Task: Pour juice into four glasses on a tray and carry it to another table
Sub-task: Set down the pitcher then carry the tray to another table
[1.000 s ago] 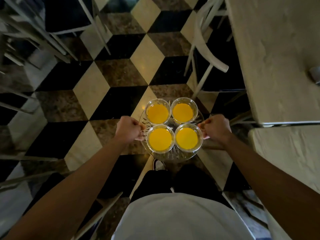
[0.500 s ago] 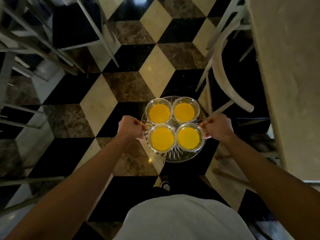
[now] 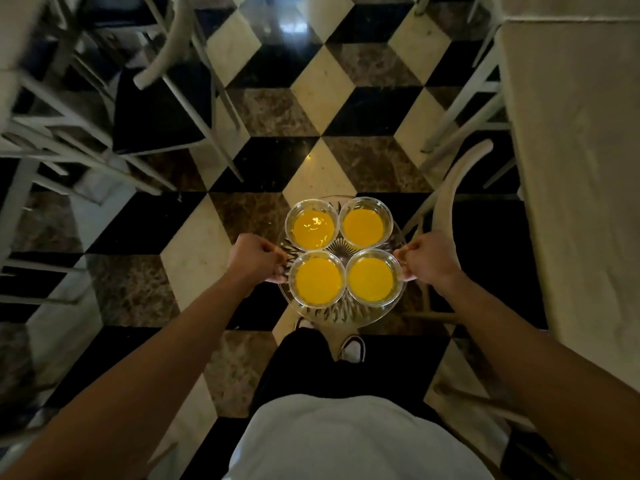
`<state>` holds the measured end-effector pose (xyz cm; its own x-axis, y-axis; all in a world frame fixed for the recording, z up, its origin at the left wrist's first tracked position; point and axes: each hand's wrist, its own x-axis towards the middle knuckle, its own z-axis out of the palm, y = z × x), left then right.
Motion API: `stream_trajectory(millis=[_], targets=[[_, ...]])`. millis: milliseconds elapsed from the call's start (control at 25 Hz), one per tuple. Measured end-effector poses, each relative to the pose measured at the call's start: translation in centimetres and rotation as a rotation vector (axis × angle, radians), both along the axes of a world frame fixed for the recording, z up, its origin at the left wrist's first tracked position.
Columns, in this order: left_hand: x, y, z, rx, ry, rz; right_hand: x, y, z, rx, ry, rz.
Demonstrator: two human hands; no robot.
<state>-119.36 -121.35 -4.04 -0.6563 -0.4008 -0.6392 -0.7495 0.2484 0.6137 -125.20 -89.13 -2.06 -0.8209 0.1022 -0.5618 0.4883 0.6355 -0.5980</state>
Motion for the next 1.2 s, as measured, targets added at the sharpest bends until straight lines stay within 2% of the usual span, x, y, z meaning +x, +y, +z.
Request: stream_trajectory(millis=[160,560,920,1200], targets=[[-8.3,-1.6,-0.8,-0.013,-0.017,-0.030,-7.4,-1.2,-0.5,-0.018,-0.004,-0.037],[-30.8,-4.9,-0.6,-0.060,-0.005,-0.265,-25.0,-5.1,-0.8,0.011,-0.004,-0.154],[-48.4,-6.6,-1.7,-0.044,-0.038,-0.235,-41.7,-6.4,-1.6,0.002,-0.026,-0.179],[-62.5,-4.9,-0.8,-0.029,-0.044,-0.201,-56.5,-4.8,-2.4,0.012,-0.034,-0.140]])
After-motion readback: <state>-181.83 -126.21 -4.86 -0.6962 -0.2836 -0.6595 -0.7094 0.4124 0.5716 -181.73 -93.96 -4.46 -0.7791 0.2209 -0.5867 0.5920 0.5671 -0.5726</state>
